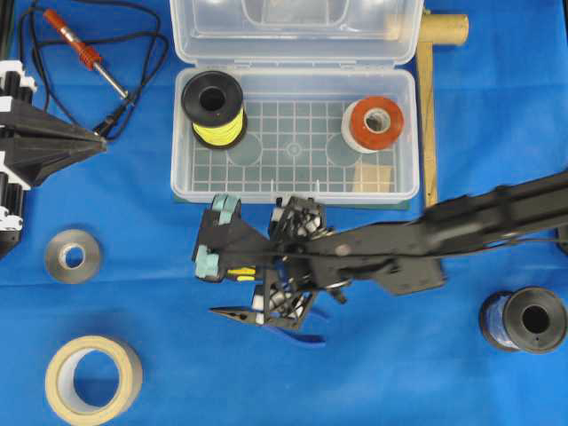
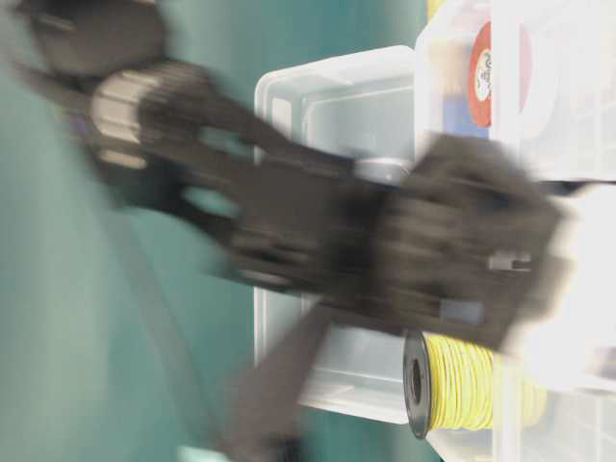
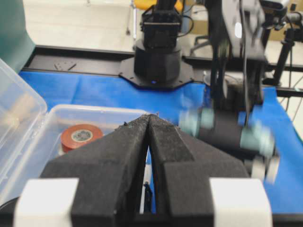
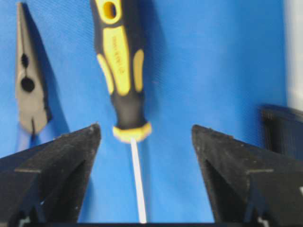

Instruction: Pick the screwdriver from the toolbox among several items.

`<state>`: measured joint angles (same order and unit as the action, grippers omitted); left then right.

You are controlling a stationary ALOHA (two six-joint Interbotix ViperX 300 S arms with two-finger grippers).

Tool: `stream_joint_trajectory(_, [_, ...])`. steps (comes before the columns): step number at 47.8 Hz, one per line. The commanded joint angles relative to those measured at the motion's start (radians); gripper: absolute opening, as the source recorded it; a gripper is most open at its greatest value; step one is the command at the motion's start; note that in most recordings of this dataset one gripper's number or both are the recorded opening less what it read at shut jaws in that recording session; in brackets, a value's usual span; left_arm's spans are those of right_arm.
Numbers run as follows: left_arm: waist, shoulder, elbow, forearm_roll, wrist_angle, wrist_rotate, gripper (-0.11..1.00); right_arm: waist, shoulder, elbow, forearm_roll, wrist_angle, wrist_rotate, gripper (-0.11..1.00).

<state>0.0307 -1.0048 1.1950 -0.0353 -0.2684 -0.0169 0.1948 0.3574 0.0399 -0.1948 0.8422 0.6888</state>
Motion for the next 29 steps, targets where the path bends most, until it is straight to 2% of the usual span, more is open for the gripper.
stream_joint_trajectory(1, [0.002, -0.005, -0.009, 0.000, -0.002, 0.002, 0.00, 0.008, -0.138, 0.011, -0.052, 0.038, -0.002, 0.76])
stream_joint_trajectory(9, [0.002, -0.015, -0.008, -0.002, 0.014, 0.000, 0.00, 0.014, -0.319, 0.123, -0.138, 0.035, 0.006, 0.77])
stream_joint_trajectory(13, [0.003, -0.017, -0.008, -0.002, 0.015, -0.002, 0.00, 0.014, -0.426, 0.213, -0.169, -0.002, 0.006, 0.76])
stream_joint_trajectory(29, [0.002, -0.018, -0.002, 0.000, 0.015, -0.002, 0.00, 0.014, -0.851, 0.617, -0.282, -0.336, 0.006, 0.77])
